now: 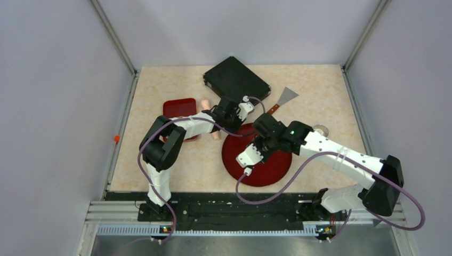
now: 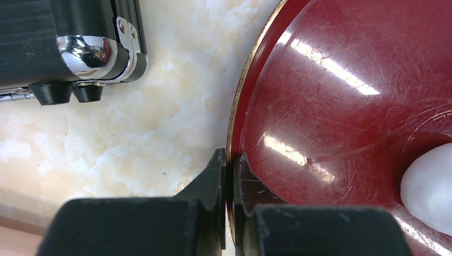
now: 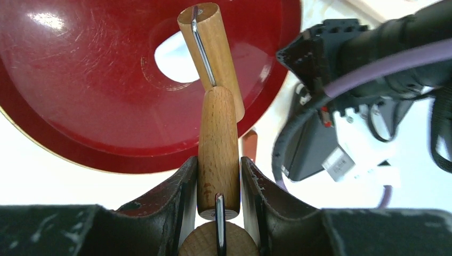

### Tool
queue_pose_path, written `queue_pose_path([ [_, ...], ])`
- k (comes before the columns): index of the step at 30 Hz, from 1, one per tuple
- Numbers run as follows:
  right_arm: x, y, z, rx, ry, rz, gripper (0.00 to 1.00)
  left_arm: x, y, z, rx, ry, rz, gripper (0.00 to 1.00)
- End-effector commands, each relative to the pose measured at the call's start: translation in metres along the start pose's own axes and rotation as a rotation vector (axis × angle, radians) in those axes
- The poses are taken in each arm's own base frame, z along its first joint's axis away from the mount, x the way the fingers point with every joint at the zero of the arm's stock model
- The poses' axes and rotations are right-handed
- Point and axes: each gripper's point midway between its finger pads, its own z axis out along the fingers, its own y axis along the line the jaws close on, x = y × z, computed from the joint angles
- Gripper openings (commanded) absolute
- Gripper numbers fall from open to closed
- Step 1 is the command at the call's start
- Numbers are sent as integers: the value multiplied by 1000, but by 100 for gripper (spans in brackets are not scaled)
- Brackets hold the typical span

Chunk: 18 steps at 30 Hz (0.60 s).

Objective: Roll out the dumpling wrappers from the dough

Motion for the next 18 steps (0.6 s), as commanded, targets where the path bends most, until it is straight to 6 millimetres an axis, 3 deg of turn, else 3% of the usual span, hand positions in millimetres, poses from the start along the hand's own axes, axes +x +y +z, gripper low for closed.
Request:
queue_pose_path([
  [1, 5, -14, 22, 42, 44, -33, 0, 33, 4, -1, -30, 101, 63, 0],
  [6, 10, 1, 36, -35, 24, -35, 0, 32, 4, -2, -32, 95, 62, 0],
  [18, 7, 73, 53, -240, -21, -12, 0, 30, 7, -5, -32, 77, 46, 0],
])
